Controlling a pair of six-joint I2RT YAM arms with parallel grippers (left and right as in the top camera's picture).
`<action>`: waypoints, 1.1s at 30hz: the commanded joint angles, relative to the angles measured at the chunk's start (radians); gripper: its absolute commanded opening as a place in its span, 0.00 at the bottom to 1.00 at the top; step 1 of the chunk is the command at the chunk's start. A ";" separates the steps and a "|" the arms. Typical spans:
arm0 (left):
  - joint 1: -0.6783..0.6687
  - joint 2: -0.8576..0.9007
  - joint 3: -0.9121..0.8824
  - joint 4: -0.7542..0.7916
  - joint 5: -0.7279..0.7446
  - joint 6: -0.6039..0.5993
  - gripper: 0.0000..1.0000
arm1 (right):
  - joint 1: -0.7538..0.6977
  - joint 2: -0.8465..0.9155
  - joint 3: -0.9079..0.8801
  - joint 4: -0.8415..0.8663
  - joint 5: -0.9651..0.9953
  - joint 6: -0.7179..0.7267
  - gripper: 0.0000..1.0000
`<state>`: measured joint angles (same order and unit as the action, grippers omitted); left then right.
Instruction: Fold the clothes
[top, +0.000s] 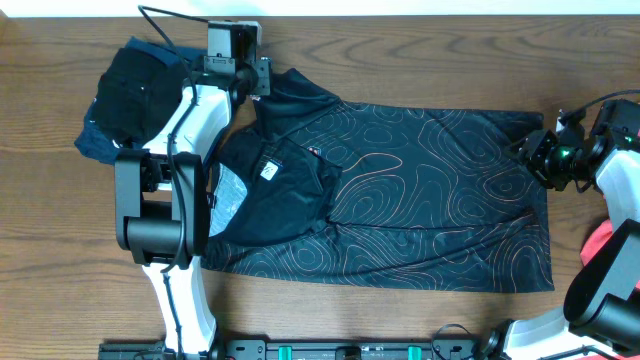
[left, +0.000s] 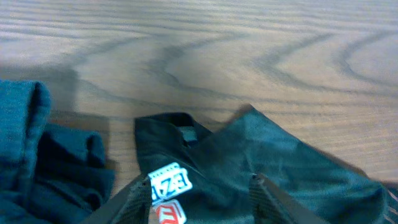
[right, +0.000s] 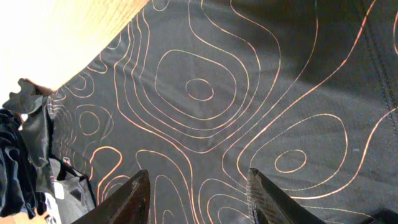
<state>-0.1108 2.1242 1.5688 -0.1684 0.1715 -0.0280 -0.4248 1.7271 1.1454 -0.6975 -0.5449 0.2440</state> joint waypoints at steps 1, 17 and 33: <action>0.011 0.032 0.017 0.018 -0.051 -0.017 0.57 | 0.000 0.001 0.007 -0.008 -0.002 -0.013 0.49; 0.005 0.140 0.017 0.090 0.087 -0.034 0.62 | 0.007 0.001 0.006 -0.041 -0.005 -0.013 0.48; -0.010 0.138 0.018 0.150 0.144 -0.039 0.06 | 0.007 0.001 0.006 -0.065 -0.005 -0.013 0.48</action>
<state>-0.1215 2.3028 1.5749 -0.0208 0.2825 -0.0597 -0.4240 1.7271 1.1454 -0.7624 -0.5453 0.2440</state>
